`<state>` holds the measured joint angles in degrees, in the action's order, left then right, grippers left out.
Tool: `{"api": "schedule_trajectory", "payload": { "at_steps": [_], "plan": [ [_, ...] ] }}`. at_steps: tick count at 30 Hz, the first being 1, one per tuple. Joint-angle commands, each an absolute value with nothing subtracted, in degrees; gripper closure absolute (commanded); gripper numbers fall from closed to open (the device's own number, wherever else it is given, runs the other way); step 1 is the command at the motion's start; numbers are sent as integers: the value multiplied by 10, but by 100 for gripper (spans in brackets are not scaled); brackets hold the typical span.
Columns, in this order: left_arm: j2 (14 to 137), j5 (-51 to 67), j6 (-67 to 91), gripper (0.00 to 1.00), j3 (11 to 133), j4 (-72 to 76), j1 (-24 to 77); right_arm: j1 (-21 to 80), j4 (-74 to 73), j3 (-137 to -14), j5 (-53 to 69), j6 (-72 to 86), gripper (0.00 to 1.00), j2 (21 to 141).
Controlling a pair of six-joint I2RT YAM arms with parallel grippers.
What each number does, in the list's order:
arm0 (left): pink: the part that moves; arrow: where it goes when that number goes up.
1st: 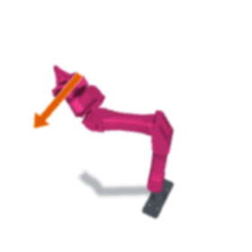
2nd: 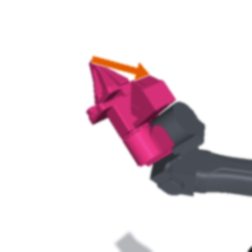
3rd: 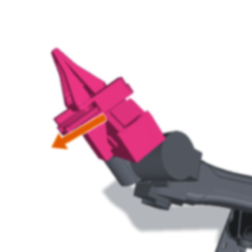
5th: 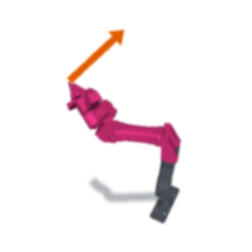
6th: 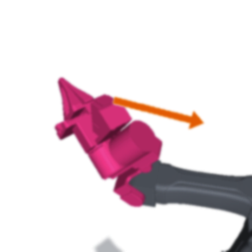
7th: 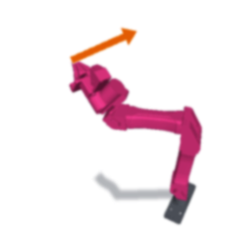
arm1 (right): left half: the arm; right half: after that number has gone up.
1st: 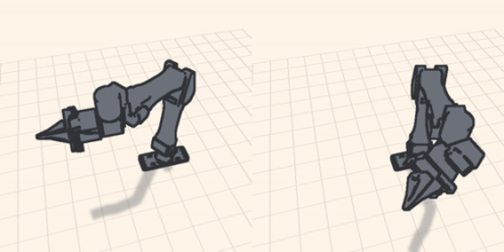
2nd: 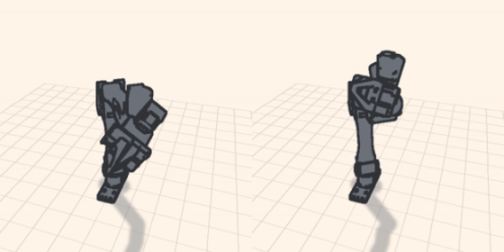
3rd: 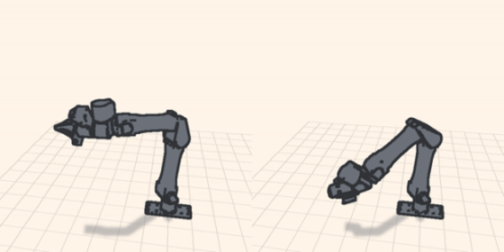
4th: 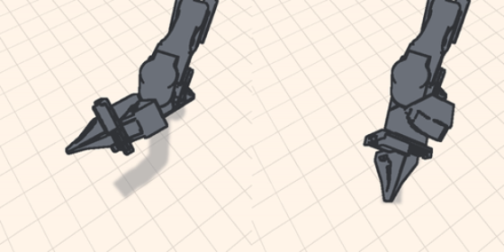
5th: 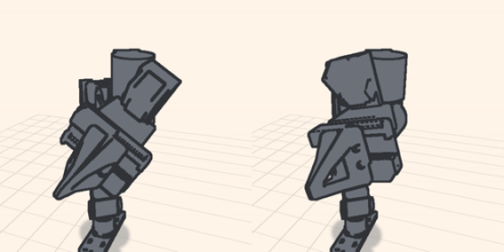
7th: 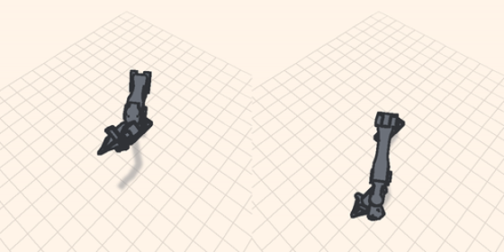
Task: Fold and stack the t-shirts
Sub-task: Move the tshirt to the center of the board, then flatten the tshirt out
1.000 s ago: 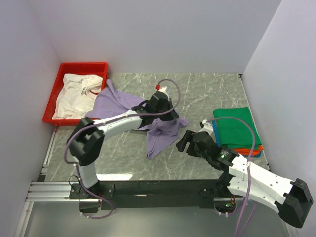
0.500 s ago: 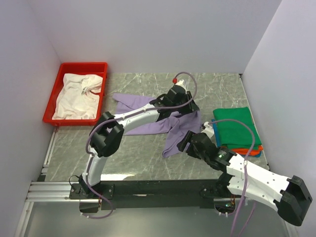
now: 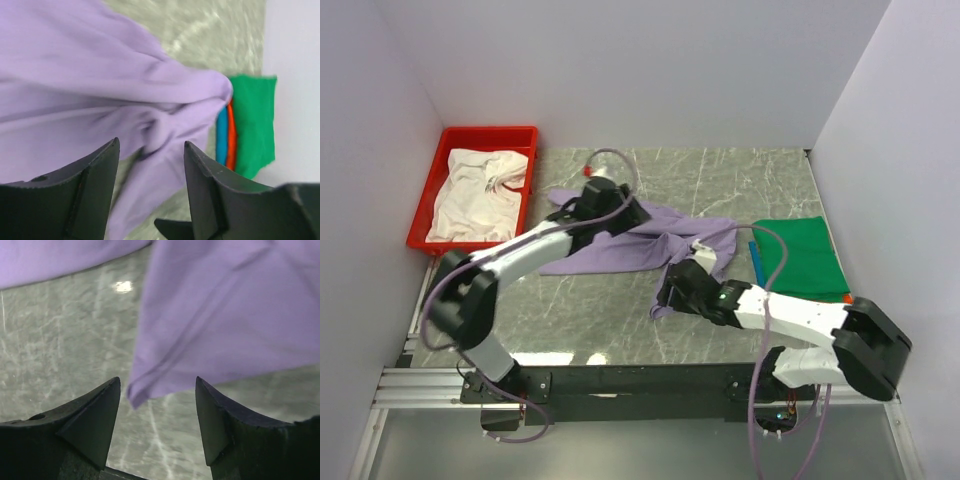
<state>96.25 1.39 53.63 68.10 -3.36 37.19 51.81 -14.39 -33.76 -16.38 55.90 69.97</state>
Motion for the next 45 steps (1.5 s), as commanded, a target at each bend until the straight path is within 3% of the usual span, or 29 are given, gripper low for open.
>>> {"api": "schedule_trajectory", "payload": {
  "at_steps": [1, 8, 17, 18, 21, 22, 25, 45],
  "plan": [
    [855, -53, 556, 42, 610, -74, 328, 543, -117, -387, -199, 549, 32, 752],
    [785, -105, 570, 53, 529, -151, 228, 565, -131, -439, -212, 560, 33, 851],
    [837, -165, 568, 60, 548, -223, 189, 586, -160, -466, -235, 577, 40, 890],
    [843, -166, 570, 61, 550, -227, 184, 586, -163, -462, -236, 577, 43, 889],
    [860, -176, 572, 61, 558, -236, 179, 585, -184, -459, -243, 583, 68, 882],
    [867, -176, 573, 61, 562, -236, 178, 586, -192, -456, -249, 584, 82, 871],
    [885, -183, 575, 60, 574, -247, 175, 587, -226, -439, -276, 597, 100, 830],
    [940, -180, 613, 58, 601, -312, 169, 575, -526, -342, -392, 727, 100, 440]
  ]
}}
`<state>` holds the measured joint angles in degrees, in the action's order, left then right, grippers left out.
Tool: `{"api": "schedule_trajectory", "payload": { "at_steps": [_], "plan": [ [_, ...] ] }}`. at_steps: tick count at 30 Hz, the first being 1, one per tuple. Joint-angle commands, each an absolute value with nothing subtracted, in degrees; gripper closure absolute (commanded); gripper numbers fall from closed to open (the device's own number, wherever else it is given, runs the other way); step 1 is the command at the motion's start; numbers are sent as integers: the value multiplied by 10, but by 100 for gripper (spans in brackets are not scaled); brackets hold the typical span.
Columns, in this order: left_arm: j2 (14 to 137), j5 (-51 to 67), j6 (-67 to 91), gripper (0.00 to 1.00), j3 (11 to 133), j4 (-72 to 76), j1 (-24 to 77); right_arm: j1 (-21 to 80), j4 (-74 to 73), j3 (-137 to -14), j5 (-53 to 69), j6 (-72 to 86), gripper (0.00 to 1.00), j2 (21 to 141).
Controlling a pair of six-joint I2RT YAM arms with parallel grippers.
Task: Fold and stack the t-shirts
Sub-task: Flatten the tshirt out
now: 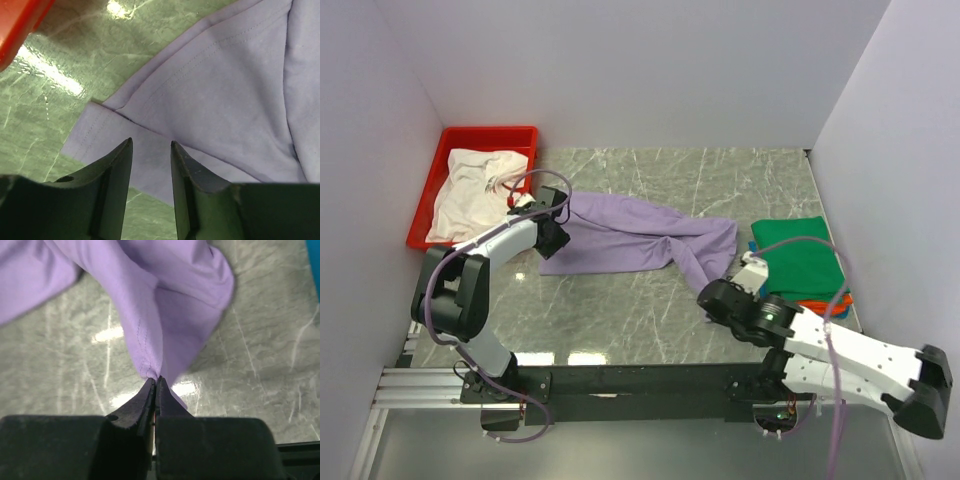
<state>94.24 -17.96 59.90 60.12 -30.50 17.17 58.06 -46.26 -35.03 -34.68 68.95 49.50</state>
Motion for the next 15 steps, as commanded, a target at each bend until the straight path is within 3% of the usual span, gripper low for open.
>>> {"api": "schedule_trajectory", "payload": {
  "at_steps": [1, 15],
  "plan": [
    [941, -180, 614, 58, 603, -314, 169, 575, -522, -341, -389, 722, 100, 428],
    [1002, -175, 636, 49, 626, -327, 169, 573, -550, -370, -393, 713, 100, 394]
  ]
}}
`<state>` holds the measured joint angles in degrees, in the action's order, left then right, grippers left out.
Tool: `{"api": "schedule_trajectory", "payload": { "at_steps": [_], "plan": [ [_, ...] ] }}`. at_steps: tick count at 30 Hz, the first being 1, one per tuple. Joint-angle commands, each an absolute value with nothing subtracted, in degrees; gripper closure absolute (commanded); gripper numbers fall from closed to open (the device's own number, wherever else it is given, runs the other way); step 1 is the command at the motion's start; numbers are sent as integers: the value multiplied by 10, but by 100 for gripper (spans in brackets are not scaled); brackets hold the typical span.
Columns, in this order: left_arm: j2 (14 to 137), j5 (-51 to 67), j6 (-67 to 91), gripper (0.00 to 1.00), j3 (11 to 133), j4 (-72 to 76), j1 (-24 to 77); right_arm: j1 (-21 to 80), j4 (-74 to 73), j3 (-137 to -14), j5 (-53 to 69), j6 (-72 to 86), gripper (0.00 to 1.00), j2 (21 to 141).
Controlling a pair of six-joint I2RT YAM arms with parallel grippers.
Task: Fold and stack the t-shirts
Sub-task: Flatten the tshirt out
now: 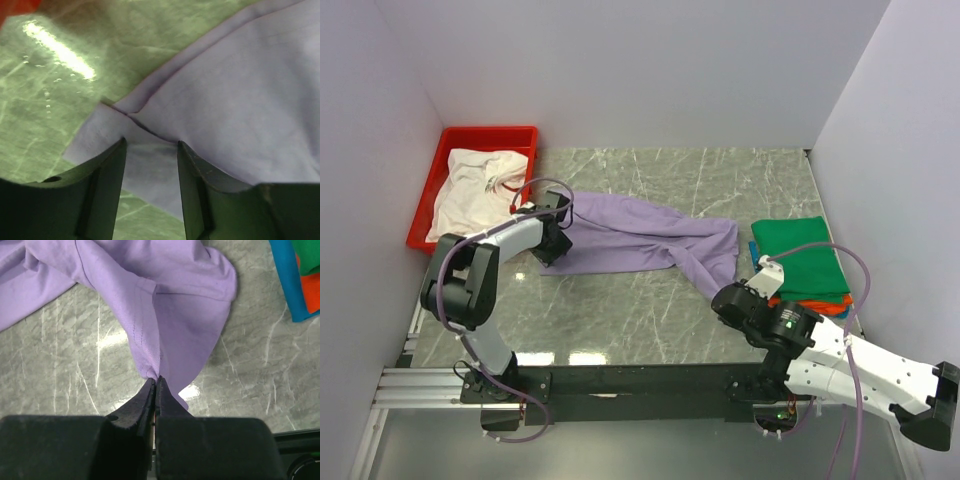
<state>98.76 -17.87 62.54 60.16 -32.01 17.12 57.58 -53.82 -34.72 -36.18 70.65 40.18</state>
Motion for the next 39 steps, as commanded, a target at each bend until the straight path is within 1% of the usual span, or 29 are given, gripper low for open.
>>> {"api": "schedule_trajectory", "payload": {
  "at_steps": [1, 3, 6, 12, 13, 15, 16, 18, 19, 21, 23, 24, 25, 27, 28, 30, 31, 34, 39],
  "plan": [
    [1004, -174, 637, 49, 627, -327, 169, 571, -553, -373, -395, 713, 100, 392],
    [1005, -168, 636, 50, 625, -322, 169, 571, -564, -376, -396, 715, 100, 384],
    [992, -163, 635, 55, 616, -314, 169, 571, -578, -380, -403, 720, 100, 370],
    [950, -153, 623, 71, 605, -304, 169, 565, -606, -395, -416, 723, 100, 348],
    [943, -152, 620, 75, 604, -304, 169, 565, -610, -396, -417, 726, 100, 346],
    [918, -148, 612, 79, 596, -298, 169, 563, -613, -402, -419, 725, 100, 344],
    [909, -147, 607, 83, 594, -296, 169, 563, -614, -404, -419, 725, 100, 343],
    [883, -145, 601, 88, 587, -295, 169, 562, -618, -409, -422, 726, 100, 342],
    [875, -143, 599, 94, 584, -292, 169, 560, -620, -410, -424, 727, 100, 342],
    [853, -142, 597, 96, 573, -290, 169, 558, -628, -415, -428, 730, 100, 342],
    [844, -142, 596, 92, 567, -279, 169, 556, -628, -417, -429, 729, 99, 340],
    [848, -144, 599, 86, 570, -282, 169, 555, -628, -418, -429, 728, 99, 338],
    [855, -145, 605, 75, 576, -286, 169, 555, -628, -419, -429, 728, 99, 338],
    [882, -149, 608, 66, 597, -297, 169, 553, -629, -420, -430, 729, 99, 336],
    [892, -149, 616, 59, 604, -302, 169, 553, -633, -422, -430, 729, 99, 336],
    [918, -157, 621, 53, 621, -314, 170, 550, -638, -425, -432, 731, 99, 331],
    [926, -160, 630, 48, 627, -317, 170, 550, -640, -426, -432, 730, 99, 327],
    [954, -164, 642, 44, 640, -329, 170, 548, -641, -433, -433, 725, 98, 317],
    [1000, -163, 653, 43, 657, -334, 170, 546, -638, -442, -431, 714, 98, 314]
  ]
}}
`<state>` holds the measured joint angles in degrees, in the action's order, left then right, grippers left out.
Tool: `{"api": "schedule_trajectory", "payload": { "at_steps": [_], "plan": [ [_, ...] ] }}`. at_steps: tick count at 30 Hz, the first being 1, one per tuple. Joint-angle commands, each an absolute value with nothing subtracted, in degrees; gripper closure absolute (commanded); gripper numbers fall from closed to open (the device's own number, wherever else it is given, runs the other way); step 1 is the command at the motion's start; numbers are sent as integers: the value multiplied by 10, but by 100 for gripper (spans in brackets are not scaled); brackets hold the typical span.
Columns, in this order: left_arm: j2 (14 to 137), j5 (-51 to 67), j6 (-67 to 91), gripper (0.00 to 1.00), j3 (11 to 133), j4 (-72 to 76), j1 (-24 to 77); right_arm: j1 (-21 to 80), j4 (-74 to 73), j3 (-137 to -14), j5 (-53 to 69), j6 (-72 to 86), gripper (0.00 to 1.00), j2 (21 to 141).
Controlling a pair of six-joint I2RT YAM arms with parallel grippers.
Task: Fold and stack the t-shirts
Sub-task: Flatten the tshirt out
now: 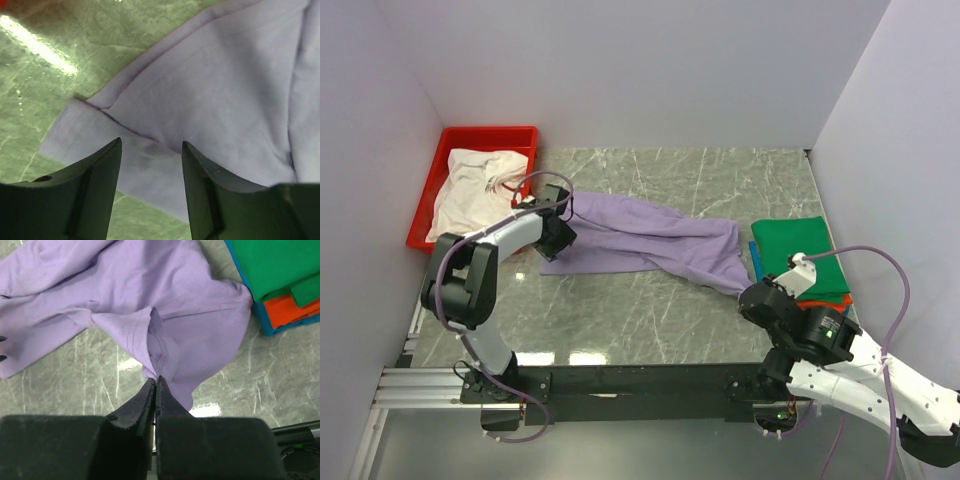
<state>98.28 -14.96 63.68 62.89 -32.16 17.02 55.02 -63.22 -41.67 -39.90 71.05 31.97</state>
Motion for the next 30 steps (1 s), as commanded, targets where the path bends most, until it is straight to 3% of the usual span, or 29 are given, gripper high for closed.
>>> {"api": "schedule_trajectory", "payload": {
  "at_steps": [1, 8, 17, 18, 19, 30],
  "plan": [
    [1006, -163, 654, 43, 660, -336, 170, 546, -638, -443, -431, 713, 98, 316],
    [1024, -160, 659, 51, 659, -332, 177, 544, -628, -436, -426, 708, 98, 309],
    [998, -150, 639, 78, 657, -320, 182, 542, -618, -429, -418, 701, 98, 312],
    [995, -153, 639, 87, 657, -324, 182, 541, -616, -428, -417, 700, 98, 311],
    [991, -154, 638, 89, 655, -324, 183, 541, -614, -427, -417, 700, 98, 312],
    [902, -137, 601, 87, 603, -283, 186, 541, -590, -412, -396, 690, 98, 320]
  ]
}}
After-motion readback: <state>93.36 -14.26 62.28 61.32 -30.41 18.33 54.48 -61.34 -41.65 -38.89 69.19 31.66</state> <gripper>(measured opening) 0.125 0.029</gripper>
